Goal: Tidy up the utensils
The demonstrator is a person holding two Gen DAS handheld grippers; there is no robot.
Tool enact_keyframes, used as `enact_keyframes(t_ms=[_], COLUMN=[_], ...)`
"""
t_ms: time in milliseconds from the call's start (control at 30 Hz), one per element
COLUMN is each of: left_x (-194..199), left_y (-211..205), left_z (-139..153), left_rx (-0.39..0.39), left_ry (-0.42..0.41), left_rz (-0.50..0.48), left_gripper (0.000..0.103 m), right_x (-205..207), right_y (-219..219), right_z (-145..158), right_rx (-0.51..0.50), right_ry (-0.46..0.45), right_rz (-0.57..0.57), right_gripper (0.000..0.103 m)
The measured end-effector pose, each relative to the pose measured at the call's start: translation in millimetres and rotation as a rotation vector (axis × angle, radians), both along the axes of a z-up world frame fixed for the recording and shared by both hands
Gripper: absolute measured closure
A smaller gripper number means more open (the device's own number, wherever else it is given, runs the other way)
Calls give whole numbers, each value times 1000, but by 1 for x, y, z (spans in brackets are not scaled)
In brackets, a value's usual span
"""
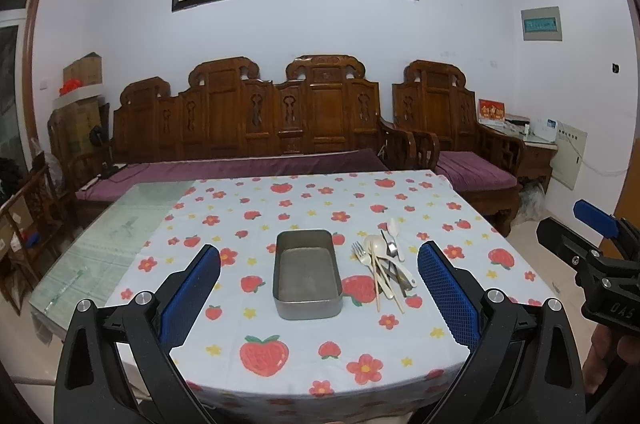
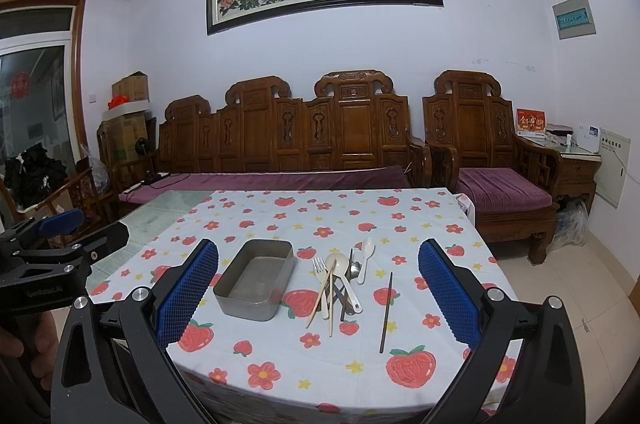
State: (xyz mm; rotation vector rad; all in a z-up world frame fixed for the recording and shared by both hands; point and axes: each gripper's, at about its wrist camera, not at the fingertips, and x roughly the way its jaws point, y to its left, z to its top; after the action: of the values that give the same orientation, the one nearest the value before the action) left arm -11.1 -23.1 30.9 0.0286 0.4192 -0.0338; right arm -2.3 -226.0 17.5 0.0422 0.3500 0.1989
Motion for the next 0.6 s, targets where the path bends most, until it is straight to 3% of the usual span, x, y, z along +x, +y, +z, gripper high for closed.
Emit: enact_keyframes(t_ms=[133, 500, 567, 600], left_x=[8, 53, 63, 67], left_y=[1, -1, -3, -6], left_z=[-6, -56, -67, -71], left_rx=[3, -1, 2, 4], left_ry=[20, 130, 152, 160], left_rz=[-2, -83, -100, -105], left_gripper=[8, 8, 8, 8], right_x=[4, 39, 50, 55], right_y=[2, -12, -15, -18], right_z=[3, -37, -45, -51], right_rx=[-5, -13, -8, -6], right_ry=[7, 61, 72, 76], right_rz=[-3, -8, 2, 15], right_gripper=[3, 5, 19, 21])
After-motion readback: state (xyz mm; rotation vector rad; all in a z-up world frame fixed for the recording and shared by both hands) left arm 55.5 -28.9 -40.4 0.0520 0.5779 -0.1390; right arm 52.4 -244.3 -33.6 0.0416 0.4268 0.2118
